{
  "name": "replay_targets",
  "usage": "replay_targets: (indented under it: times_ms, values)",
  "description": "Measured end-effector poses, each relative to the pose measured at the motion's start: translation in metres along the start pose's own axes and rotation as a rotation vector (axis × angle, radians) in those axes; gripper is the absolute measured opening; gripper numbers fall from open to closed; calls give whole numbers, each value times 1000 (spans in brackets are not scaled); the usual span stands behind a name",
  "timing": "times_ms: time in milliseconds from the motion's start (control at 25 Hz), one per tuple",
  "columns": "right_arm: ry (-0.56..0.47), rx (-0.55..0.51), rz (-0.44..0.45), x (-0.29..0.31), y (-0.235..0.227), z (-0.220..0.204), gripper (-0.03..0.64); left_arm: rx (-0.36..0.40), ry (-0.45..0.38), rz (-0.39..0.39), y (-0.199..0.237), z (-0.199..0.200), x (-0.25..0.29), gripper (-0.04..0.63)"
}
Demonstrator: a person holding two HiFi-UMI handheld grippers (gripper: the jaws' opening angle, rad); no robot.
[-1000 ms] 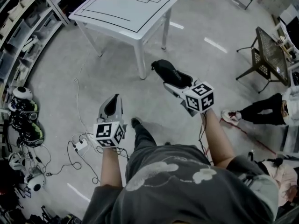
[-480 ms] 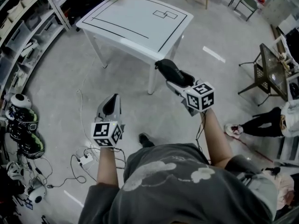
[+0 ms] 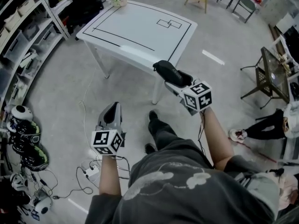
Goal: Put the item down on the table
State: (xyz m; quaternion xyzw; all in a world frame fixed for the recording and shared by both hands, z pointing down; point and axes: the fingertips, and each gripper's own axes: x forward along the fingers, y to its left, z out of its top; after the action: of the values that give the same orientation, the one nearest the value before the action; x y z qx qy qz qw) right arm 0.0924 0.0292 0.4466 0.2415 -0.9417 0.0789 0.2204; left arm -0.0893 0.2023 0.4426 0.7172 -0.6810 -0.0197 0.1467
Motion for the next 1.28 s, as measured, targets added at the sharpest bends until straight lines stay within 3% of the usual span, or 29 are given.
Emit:
replay_targets:
  times_ms: [320,680,1280]
  values:
    - [-17,45,5,85,-49,29,321,17,39,51,53,12,45,5]
    - [9,72,4,192,-129,67,321,38,67,44,112,51,165,5]
    - [25,46,29,275,-228,99,321,96,73,-1,133,103,314,5]
